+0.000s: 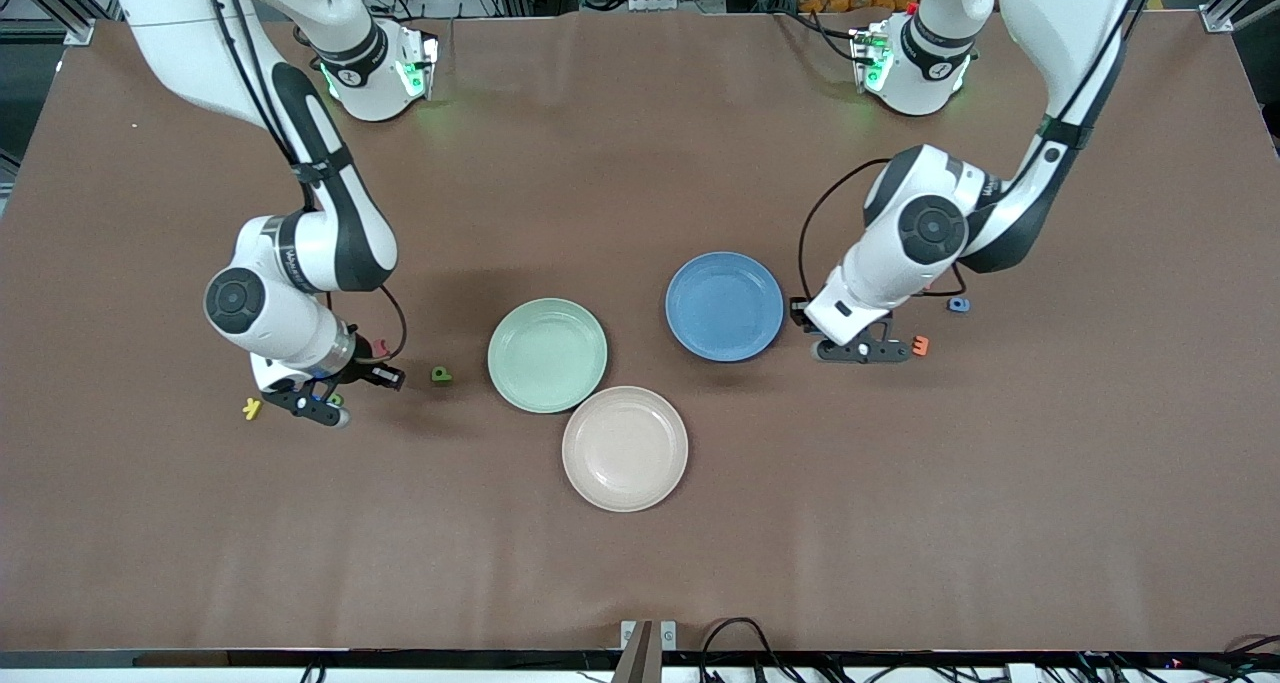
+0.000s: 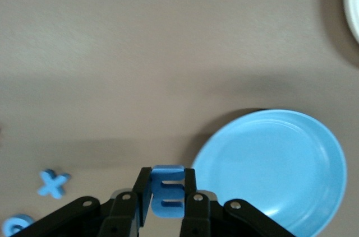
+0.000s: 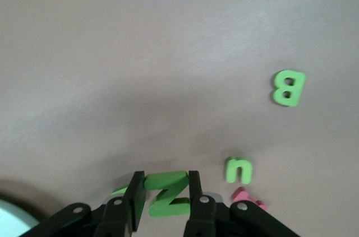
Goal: Sort letters by color into matching plates
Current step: 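Carry the blue E to the blue plate and the Z to the green plate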
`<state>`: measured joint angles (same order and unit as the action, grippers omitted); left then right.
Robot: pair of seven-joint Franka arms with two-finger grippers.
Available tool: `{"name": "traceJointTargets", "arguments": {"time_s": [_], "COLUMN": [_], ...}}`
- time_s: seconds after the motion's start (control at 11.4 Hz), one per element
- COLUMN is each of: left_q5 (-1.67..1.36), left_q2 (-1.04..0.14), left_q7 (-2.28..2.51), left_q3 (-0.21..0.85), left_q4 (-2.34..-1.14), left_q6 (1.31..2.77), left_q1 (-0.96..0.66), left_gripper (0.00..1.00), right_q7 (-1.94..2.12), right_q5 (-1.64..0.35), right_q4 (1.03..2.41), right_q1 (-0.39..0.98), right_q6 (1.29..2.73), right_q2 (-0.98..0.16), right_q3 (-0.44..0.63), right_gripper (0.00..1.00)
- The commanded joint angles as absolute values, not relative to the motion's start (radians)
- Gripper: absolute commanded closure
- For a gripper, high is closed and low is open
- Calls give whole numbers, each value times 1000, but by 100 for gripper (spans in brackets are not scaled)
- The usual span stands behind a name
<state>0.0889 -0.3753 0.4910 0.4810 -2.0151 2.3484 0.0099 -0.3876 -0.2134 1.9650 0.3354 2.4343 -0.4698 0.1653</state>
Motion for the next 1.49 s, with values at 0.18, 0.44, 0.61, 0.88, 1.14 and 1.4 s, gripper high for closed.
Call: {"name": "traceJointTargets", "arguments": {"time_s": [0.18,0.44,0.61,0.88,1.14,1.4], "left_q5": [224,225,271,360,370,368], "left_q2": [-465,-485,-505,-543,-558,-563], "left_q7": [771,819,873,978,982,983], "left_q3": [476,471,471,469,469,469], "left_q4": [-1919,-1901,-1896,-1871,-1867,-1859], "left_q6": [2336,2336,2336,2336,2336,2336], "left_q1": [-112,-161,-184,-216,-216,-215], "left_gripper": [100,100,100,100,100,100], "right_q7": [-391,-399,-399,-399,-406,-429], "right_q5": [-215,-212,-212,-213,-215,-206], "right_q4": [1908,1858,1844,1809,1799,1790], "right_q1": [440,529,572,620,652,669], "right_q6": [2399,2323,2313,2310,2310,2315], "right_q2": [-475,-497,-511,-540,-551,-561], "right_q3": [169,170,170,170,170,170], "right_gripper": [68,68,68,68,68,2]}}
